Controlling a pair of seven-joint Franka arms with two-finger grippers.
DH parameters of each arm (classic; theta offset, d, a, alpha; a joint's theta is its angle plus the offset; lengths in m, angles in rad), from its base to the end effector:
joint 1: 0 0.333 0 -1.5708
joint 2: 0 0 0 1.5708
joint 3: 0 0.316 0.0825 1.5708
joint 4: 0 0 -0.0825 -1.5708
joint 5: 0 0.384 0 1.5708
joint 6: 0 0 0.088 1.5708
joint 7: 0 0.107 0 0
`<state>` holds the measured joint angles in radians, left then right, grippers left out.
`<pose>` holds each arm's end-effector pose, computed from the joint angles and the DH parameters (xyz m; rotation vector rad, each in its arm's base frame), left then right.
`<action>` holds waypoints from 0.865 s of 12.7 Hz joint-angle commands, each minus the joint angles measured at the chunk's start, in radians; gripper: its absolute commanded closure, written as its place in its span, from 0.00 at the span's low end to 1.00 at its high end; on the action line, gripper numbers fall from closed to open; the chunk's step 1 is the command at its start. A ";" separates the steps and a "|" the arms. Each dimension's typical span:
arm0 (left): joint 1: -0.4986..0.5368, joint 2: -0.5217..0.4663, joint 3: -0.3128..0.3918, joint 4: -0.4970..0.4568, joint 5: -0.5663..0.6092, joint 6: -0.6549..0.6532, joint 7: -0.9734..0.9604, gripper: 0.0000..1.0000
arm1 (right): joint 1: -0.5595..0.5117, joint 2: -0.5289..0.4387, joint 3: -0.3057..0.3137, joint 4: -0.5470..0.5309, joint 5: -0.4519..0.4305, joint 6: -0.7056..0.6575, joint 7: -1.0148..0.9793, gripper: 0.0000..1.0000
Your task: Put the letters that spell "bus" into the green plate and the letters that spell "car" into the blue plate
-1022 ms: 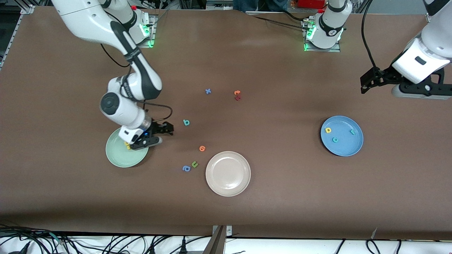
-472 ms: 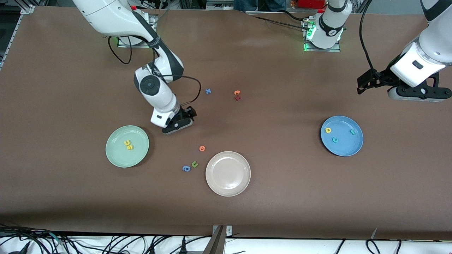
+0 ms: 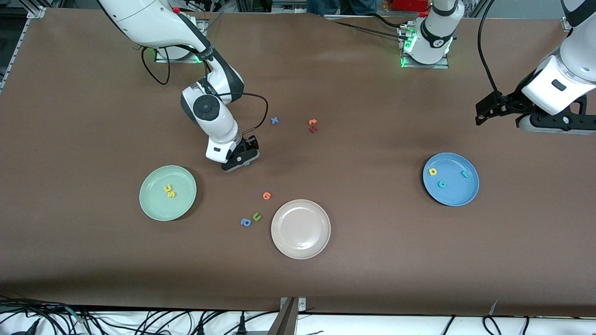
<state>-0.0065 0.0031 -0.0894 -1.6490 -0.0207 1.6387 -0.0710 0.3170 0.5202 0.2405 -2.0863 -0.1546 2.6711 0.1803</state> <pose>0.5567 -0.0556 0.5916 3.1216 -0.0365 -0.0235 0.5004 0.3167 0.1856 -2.9835 -0.7249 -0.0993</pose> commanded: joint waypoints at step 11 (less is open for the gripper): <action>0.002 0.021 0.000 0.031 0.001 -0.008 -0.009 0.00 | 0.008 0.035 -0.001 -0.014 -0.065 0.070 0.068 0.95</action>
<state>-0.0046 0.0089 -0.0892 -1.6471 -0.0207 1.6387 -0.0711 0.3231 0.5466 0.2435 -2.0908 -0.1957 2.7237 0.2249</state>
